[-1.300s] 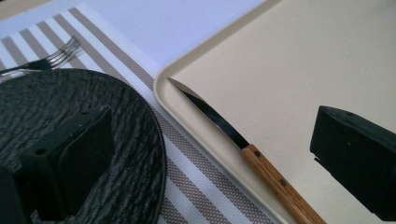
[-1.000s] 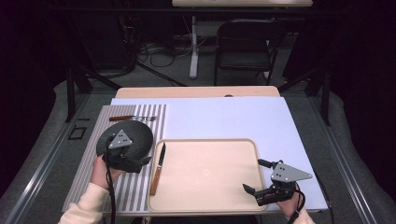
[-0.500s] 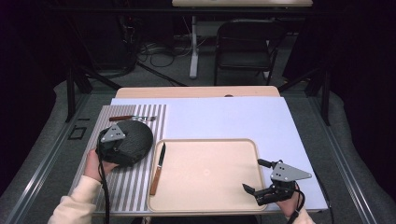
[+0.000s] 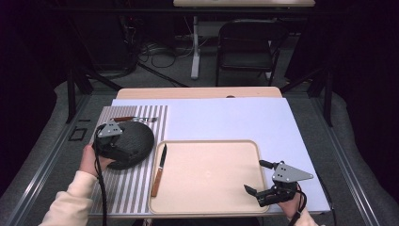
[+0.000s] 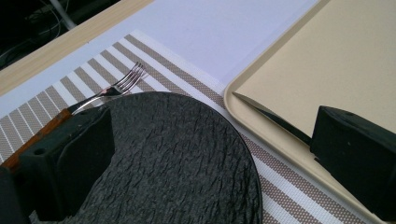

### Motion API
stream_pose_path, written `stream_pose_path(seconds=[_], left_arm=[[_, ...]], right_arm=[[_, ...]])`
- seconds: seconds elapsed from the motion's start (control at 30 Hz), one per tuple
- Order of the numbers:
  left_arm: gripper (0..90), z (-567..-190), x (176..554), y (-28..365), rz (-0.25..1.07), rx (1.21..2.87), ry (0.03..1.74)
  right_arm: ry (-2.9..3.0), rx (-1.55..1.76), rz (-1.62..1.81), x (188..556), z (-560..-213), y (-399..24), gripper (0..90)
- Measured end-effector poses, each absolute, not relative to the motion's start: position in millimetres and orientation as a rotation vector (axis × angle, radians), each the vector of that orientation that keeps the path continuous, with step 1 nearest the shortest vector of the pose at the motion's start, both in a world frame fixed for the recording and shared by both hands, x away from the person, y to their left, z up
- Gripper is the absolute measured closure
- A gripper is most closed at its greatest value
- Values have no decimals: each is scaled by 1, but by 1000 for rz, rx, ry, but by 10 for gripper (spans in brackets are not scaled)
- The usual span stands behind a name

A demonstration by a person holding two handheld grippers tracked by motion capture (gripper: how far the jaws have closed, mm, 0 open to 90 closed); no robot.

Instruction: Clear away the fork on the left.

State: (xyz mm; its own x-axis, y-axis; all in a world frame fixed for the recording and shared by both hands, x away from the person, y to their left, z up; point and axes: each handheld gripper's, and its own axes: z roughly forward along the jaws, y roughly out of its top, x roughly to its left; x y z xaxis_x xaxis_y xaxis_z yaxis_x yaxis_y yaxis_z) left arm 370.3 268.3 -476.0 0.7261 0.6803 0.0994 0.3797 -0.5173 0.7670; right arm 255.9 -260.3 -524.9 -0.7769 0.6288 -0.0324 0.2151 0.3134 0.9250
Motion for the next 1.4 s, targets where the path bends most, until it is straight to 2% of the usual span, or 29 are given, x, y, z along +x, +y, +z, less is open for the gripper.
stream_pose_path(seconds=[1.4], left_arm=[[0,-461,410,292,596,2170,752]], right_arm=[[2203,751,1458,256,-525,-260,1]])
